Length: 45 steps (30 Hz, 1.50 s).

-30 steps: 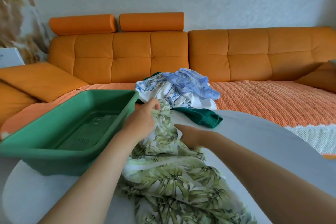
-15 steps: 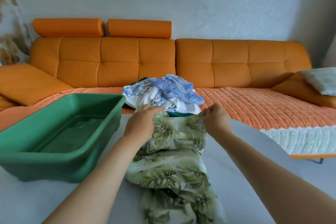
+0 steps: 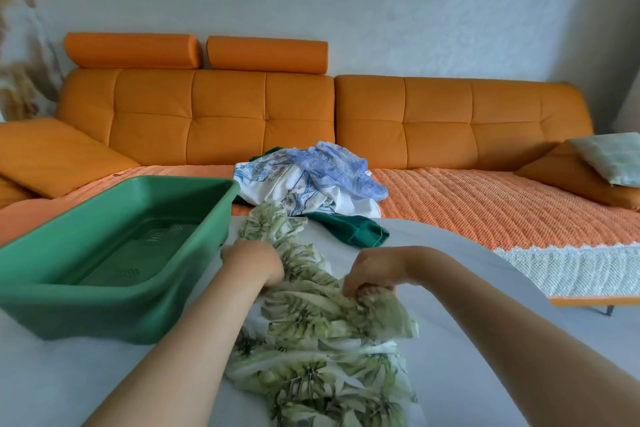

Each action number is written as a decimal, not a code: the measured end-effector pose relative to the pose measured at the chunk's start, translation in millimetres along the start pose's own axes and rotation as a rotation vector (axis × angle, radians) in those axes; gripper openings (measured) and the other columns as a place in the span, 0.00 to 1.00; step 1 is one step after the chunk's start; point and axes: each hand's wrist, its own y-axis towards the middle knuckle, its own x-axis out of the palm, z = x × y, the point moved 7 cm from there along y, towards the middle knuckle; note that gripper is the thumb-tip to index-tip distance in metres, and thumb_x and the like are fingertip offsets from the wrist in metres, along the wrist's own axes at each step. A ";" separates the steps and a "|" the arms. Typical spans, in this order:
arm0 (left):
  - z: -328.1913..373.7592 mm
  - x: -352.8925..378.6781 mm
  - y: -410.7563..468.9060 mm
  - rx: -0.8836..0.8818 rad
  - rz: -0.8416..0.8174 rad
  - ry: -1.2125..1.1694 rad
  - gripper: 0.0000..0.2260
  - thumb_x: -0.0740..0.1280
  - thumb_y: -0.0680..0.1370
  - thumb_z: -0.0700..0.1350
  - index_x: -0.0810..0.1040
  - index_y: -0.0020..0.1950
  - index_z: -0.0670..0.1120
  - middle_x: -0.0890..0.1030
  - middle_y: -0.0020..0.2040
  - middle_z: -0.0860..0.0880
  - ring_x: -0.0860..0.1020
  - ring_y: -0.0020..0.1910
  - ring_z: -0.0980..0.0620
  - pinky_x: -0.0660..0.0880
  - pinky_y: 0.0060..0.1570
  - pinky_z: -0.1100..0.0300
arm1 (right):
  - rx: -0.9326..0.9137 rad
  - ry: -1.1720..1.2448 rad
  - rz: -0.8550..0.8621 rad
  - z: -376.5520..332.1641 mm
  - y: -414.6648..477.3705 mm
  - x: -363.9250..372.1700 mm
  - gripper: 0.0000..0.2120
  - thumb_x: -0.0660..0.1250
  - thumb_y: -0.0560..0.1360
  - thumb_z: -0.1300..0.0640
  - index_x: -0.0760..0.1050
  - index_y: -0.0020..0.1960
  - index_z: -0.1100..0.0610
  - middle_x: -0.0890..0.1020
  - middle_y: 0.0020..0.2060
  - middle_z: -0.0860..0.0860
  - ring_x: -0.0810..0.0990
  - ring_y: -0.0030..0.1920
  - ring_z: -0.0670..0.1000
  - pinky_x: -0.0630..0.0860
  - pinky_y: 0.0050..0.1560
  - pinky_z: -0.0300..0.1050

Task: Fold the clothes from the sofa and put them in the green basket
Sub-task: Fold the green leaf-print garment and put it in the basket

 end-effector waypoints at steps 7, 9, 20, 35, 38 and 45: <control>3.4 14.4 21.4 0.039 0.145 -0.407 0.34 0.65 0.81 0.55 0.54 0.80 0.44 0.77 0.66 0.41 0.79 0.57 0.42 0.77 0.51 0.52 | -0.122 0.049 0.606 -12.2 42.5 -36.2 0.11 0.62 0.81 0.53 0.83 0.57 0.49 0.83 0.47 0.47 0.80 0.40 0.45 0.75 0.44 0.39; 3.6 19.9 25.8 0.121 0.159 -0.496 0.28 0.63 0.80 0.39 0.59 0.79 0.51 0.78 0.60 0.45 0.80 0.48 0.47 0.79 0.43 0.54 | -0.096 -0.032 0.527 -9.4 62.2 -22.7 0.22 0.63 0.80 0.58 0.70 0.73 0.49 0.74 0.69 0.52 0.78 0.60 0.52 0.74 0.59 0.44; 2.9 -29.8 15.8 0.459 0.347 -1.086 0.27 0.51 0.68 0.24 0.76 0.31 0.54 0.77 0.35 0.58 0.70 0.33 0.57 0.62 0.24 0.70 | -0.204 0.023 0.309 -22.8 83.4 -4.9 0.10 0.71 0.72 0.52 0.77 0.53 0.45 0.82 0.47 0.46 0.81 0.50 0.52 0.78 0.50 0.47; 58.2 -25.2 -0.1 0.562 0.298 -0.468 0.30 0.56 0.76 0.30 0.71 0.63 0.65 0.80 0.53 0.49 0.76 0.39 0.49 0.69 0.30 0.59 | -0.218 0.128 0.467 35.9 -7.0 -45.7 0.26 0.73 0.64 0.34 0.74 0.48 0.54 0.77 0.45 0.49 0.75 0.44 0.51 0.72 0.48 0.51; 35.5 -3.8 11.0 0.413 0.116 -0.185 0.33 0.58 0.76 0.29 0.69 0.75 0.57 0.75 0.68 0.46 0.78 0.57 0.44 0.78 0.50 0.53 | -0.159 0.256 0.369 45.9 0.3 -34.9 0.13 0.67 0.71 0.49 0.74 0.55 0.45 0.80 0.50 0.47 0.79 0.49 0.51 0.75 0.53 0.48; 18.8 -13.1 5.5 0.244 0.145 -0.035 0.27 0.57 0.76 0.37 0.68 0.74 0.56 0.76 0.66 0.48 0.76 0.55 0.46 0.68 0.45 0.56 | 0.101 -0.370 0.326 58.1 12.9 -30.2 0.34 0.63 0.74 0.63 0.64 0.77 0.43 0.71 0.72 0.51 0.74 0.66 0.53 0.75 0.61 0.47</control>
